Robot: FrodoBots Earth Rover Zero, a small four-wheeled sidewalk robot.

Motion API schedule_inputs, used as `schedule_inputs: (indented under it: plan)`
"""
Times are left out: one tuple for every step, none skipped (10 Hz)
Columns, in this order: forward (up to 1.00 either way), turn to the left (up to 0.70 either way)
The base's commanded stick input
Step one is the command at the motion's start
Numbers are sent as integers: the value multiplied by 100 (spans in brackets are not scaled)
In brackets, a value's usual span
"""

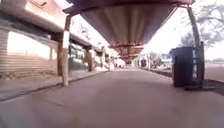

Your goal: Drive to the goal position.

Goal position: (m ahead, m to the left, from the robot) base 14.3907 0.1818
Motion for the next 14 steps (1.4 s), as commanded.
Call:
schedule_inputs:
  plan:
    - [70, 0]
    - [70, 0]
    - [70, 0]
    - [70, 0]
    - [70, 0]
    - [70, 0]
    - [70, 0]
    - [70, 0]
    - [70, 0]
    - [70, 0]
    - [70, 0]
    - [70, 0]
    - [70, 0]
    - [70, 0]
